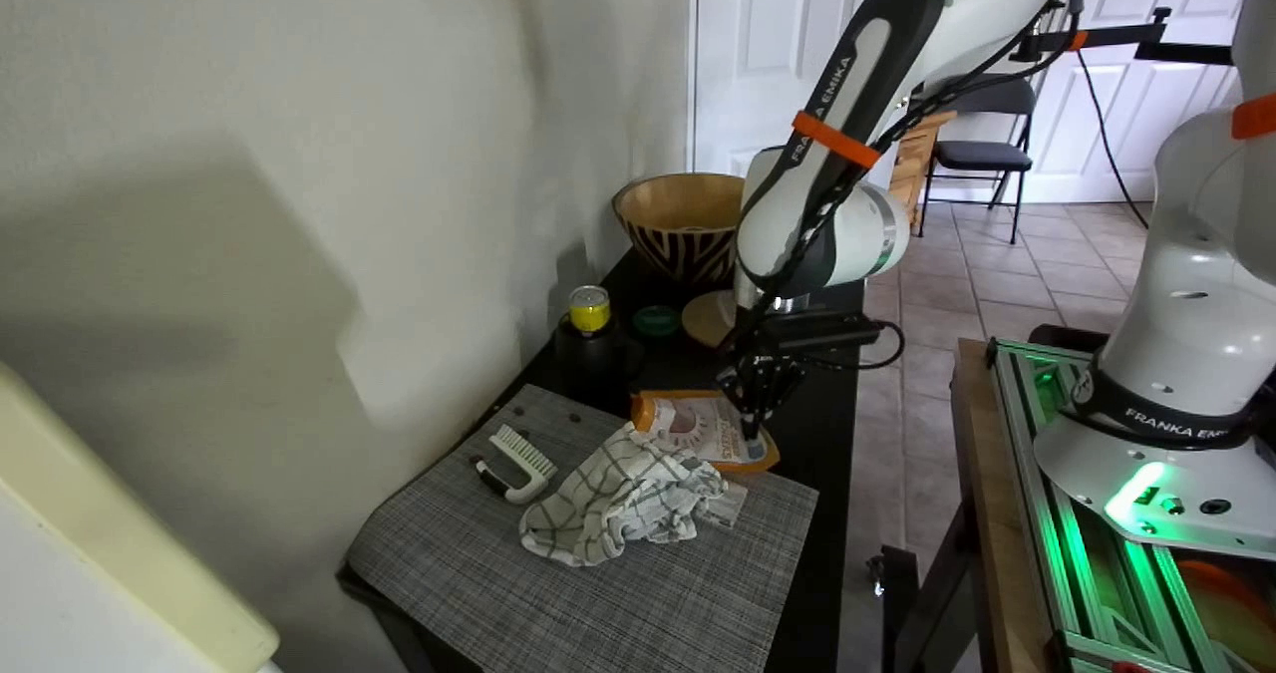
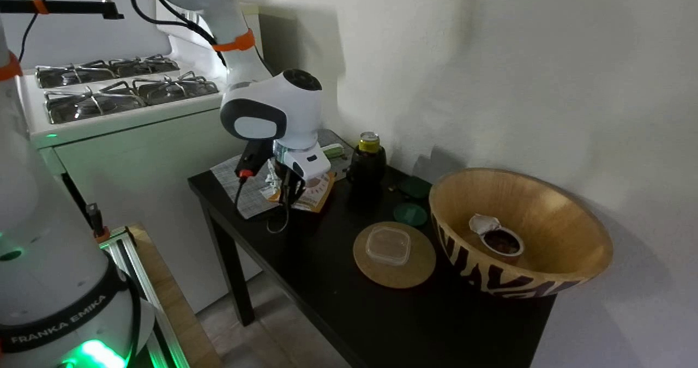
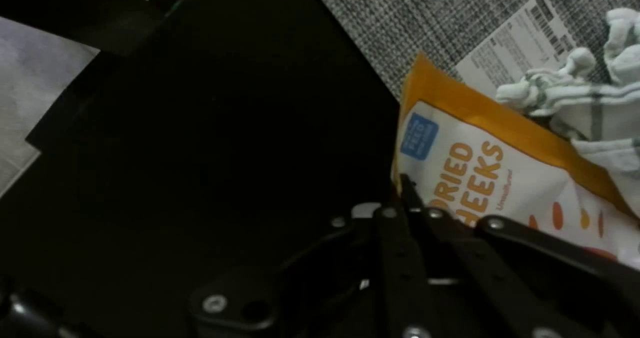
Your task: Correctly position the orange packet
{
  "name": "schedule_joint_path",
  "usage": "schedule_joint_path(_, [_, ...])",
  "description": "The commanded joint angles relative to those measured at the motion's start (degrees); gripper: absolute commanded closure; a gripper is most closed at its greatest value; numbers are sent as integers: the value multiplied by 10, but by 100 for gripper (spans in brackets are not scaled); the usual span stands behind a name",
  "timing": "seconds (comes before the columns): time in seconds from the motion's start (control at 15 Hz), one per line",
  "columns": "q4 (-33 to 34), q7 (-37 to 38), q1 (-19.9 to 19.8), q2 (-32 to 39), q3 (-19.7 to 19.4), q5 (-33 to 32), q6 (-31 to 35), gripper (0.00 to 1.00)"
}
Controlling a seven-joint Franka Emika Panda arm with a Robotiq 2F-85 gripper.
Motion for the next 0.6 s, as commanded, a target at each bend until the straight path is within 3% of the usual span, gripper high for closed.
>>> schedule_joint_path(0.0, [-110, -37, -6, -139, -7, -9, 9, 99])
schedule_joint_path(0.07, [-43, -37, 0, -87, -34, -30, 7, 99])
schedule_joint_path(0.4, [-50, -9, -48, -167, -75, -106, 1, 99])
schedule_joint_path(0.47, [-92, -12, -53, -219, -80, -117, 0, 99])
schedule_joint_path(0.53, [-53, -12, -65, -198, -91, -144, -20, 99])
